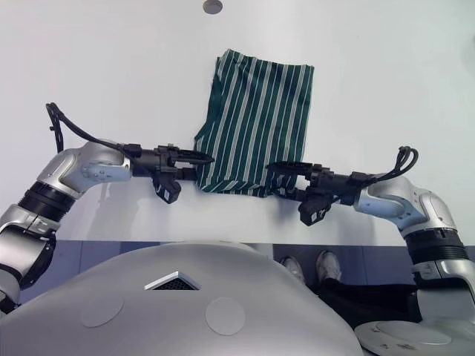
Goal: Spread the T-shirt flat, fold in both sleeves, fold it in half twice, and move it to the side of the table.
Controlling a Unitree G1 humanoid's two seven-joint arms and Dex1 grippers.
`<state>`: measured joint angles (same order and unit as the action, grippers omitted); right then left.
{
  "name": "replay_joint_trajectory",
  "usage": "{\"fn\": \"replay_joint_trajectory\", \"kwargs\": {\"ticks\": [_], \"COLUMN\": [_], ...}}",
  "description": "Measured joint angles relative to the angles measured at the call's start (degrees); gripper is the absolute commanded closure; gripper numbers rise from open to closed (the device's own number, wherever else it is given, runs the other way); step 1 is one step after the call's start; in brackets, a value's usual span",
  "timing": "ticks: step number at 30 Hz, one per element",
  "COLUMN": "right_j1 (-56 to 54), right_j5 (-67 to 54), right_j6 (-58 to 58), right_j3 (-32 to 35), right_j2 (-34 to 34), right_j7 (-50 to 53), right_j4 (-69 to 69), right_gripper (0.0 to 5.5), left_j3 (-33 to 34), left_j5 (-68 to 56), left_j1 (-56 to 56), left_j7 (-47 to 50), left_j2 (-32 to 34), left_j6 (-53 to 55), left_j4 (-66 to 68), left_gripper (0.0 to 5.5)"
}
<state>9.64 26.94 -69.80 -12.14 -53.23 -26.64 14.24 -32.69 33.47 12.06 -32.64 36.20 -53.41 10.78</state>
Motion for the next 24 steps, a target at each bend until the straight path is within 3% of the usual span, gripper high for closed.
{"fn": "replay_joint_trajectory", "kwargs": {"ticks": [10,14,19,24], "right_j1": [1.4,-0.4,-3.7,-4.4], "right_j5": [-4.1,-11.0,-26.7,-47.7], "right_j6": [6.3,14.0,32.8,65.2], "right_j3": [-4.0,-6.6,-9.7,-11.3], "right_j2": [-2.4,-1.5,-3.5,-17.2], "right_j7": [-0.8,-6.0,-22.9,-43.6], "right_j4": [-0.4,-1.8,-10.4,-39.0], "right_gripper": [4.53,5.31,5.35,5.35], "left_j3": [-1.7,-2.7,-6.1,-9.5], "left_j5": [1.0,0.2,-12.8,-35.1], "left_j1": [3.5,7.6,9.5,4.2], "left_j7": [0.8,-0.8,-12.5,-35.7], "left_j2": [-0.6,-1.4,-0.3,14.0], "left_j6": [1.9,1.9,2.1,15.9], "left_j4": [1.7,5.3,7.9,-7.7], "left_gripper": [5.07,5.5,5.5,5.5]}}
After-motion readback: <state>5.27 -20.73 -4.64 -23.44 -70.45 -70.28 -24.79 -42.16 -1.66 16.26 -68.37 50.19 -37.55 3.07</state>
